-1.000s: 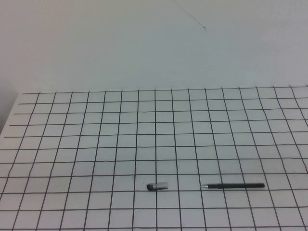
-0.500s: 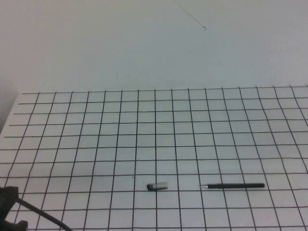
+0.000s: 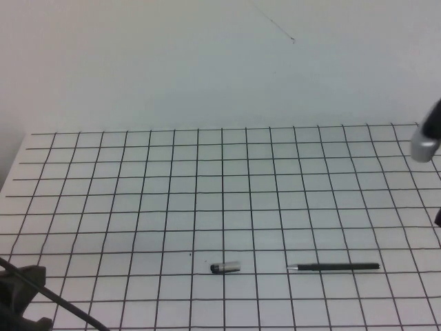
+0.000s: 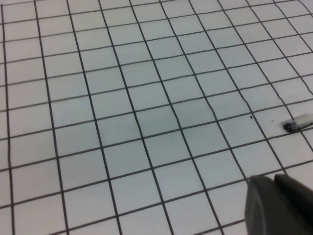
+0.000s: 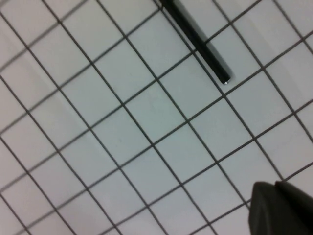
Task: Cap the pen
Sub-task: Put the cap on the pen
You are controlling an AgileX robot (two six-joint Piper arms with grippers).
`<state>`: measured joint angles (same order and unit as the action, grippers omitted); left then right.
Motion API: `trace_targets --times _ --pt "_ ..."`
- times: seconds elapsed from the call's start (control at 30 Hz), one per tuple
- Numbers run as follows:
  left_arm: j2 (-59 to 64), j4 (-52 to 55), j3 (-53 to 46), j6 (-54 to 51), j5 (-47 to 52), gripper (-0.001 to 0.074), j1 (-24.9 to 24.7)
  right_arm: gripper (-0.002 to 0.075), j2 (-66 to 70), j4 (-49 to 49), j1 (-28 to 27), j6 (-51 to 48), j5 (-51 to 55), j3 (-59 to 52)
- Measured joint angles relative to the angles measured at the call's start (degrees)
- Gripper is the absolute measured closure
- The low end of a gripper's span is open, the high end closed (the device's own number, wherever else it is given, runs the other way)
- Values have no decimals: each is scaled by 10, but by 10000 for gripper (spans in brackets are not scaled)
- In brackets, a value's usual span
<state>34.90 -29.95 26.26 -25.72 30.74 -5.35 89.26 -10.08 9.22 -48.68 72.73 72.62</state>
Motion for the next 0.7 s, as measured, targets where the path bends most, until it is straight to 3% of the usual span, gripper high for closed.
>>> trace_targets --times 0.2,0.43,0.57,0.7 --pt "0 -21 -6 -26 1 736 0 728 78 67 79 -63 -38 29" --pt "0 -22 -6 -31 -2 736 0 704 106 67 103 -128 -118 29" --pt "0 -24 -6 -32 -4 736 0 550 123 61 103 -139 -129 29" --pt "0 -30 -6 -32 -12 736 0 295 156 22 103 -163 -128 29"
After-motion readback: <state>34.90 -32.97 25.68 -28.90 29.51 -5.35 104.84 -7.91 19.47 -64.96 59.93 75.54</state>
